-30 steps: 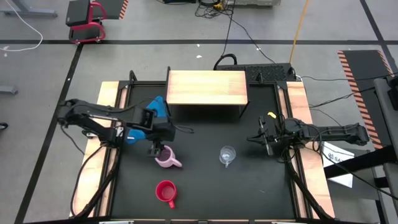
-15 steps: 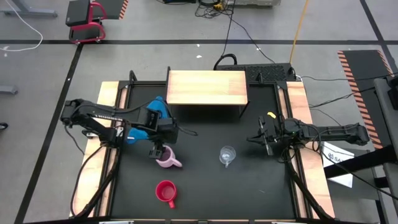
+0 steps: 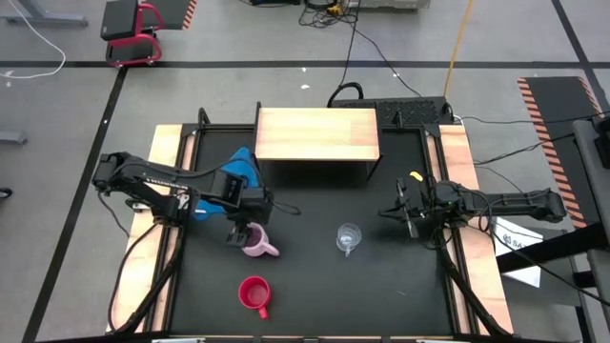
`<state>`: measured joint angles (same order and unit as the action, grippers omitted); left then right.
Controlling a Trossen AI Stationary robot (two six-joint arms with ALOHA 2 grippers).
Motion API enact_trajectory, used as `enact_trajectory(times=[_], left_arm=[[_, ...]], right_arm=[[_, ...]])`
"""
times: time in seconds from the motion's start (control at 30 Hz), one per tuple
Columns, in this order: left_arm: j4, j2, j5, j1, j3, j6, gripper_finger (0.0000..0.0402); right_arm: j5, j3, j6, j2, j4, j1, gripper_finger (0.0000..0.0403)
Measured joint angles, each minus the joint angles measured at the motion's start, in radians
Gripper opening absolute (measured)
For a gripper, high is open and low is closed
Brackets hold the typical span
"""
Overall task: Stack small to large cups/mugs on shelf
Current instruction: Put the purple mug on the shelf
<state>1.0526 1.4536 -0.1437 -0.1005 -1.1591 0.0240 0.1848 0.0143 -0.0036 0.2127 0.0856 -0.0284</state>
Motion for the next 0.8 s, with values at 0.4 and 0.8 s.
enact_trajectory(times=[0.4,0.8], left_arm=[[0.013,0.0,0.013,0.0,0.001,-0.002,0.0223],[-0.017,0.0,0.005,0.002,0.056,0.0,0.0223]], right_arm=[[0.0,0.0,0.0,0.0,0.0,0.0,0.0],[0.0,0.0,0.0,0.0,0.0,0.0,0.0]])
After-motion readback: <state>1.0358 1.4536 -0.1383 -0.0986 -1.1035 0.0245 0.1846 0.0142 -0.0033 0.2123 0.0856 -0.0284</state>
